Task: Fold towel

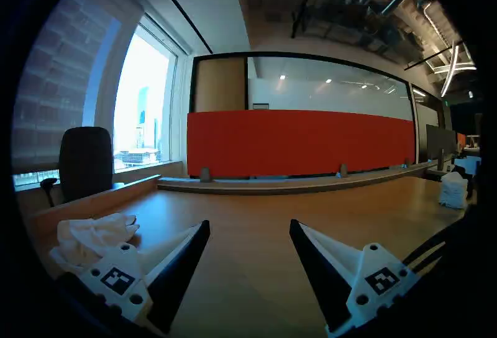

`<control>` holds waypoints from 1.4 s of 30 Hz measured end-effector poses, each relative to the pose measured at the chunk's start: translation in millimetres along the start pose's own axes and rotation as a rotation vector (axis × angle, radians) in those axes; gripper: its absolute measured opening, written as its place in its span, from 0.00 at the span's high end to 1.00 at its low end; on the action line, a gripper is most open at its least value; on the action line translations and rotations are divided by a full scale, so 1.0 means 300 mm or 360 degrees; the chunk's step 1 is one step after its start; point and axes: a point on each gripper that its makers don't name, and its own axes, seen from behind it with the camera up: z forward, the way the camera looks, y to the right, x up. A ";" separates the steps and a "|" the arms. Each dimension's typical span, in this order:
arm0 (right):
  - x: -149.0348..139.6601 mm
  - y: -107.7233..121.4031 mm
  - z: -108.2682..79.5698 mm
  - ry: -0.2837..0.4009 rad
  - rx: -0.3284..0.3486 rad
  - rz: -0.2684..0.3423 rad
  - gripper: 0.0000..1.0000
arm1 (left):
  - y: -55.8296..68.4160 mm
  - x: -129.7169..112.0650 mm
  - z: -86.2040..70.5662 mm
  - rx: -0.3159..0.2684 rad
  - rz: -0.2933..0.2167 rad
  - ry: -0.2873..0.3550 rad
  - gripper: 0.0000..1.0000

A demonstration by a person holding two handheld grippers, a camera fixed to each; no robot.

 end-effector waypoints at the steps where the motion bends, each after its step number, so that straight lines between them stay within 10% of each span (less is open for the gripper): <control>1: -0.003 0.003 0.001 0.0003 -0.0003 0.0004 0.00 | 0.000 0.000 0.000 0.0000 0.0000 0.0000 0.05; 42: -0.098 -0.027 0.001 -0.0023 0.0016 -0.0031 0.00 | 0.000 0.002 -0.001 0.0000 0.0000 0.0000 0.05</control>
